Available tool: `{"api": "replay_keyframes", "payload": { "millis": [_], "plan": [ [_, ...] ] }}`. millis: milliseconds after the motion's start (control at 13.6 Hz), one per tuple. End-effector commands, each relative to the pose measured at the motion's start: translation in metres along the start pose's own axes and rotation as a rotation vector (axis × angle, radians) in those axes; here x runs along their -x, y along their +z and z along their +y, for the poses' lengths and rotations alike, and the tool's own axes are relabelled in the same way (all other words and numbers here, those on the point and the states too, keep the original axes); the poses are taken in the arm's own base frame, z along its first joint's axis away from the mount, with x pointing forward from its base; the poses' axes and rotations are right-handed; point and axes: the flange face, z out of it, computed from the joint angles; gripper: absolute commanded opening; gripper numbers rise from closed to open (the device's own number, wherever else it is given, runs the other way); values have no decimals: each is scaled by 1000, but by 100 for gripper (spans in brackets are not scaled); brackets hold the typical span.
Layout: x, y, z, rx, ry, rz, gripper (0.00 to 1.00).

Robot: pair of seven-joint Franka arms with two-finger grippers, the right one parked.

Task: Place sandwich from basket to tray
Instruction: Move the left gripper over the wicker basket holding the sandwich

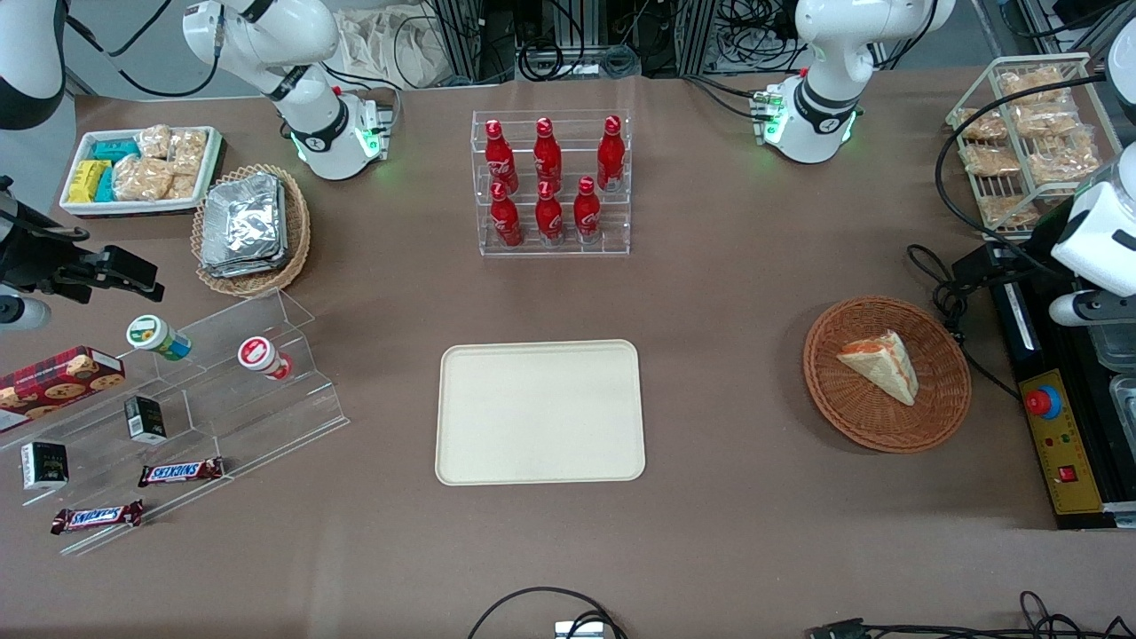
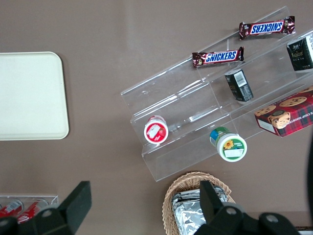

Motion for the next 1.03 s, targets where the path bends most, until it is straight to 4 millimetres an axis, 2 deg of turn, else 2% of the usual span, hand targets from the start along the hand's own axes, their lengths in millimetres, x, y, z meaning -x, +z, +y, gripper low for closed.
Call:
{"api": "replay_keyframes", "payload": {
  "millis": [0,293,513,953],
  "plan": [
    [-2,-7,2,-14,-18,10,100],
    [-6,-1,-8,-49,-27,1,100],
    [-9,28,-12,-133,-118,-6,100],
    [-3,113,-26,-121,-383,8,100]
  ]
}}
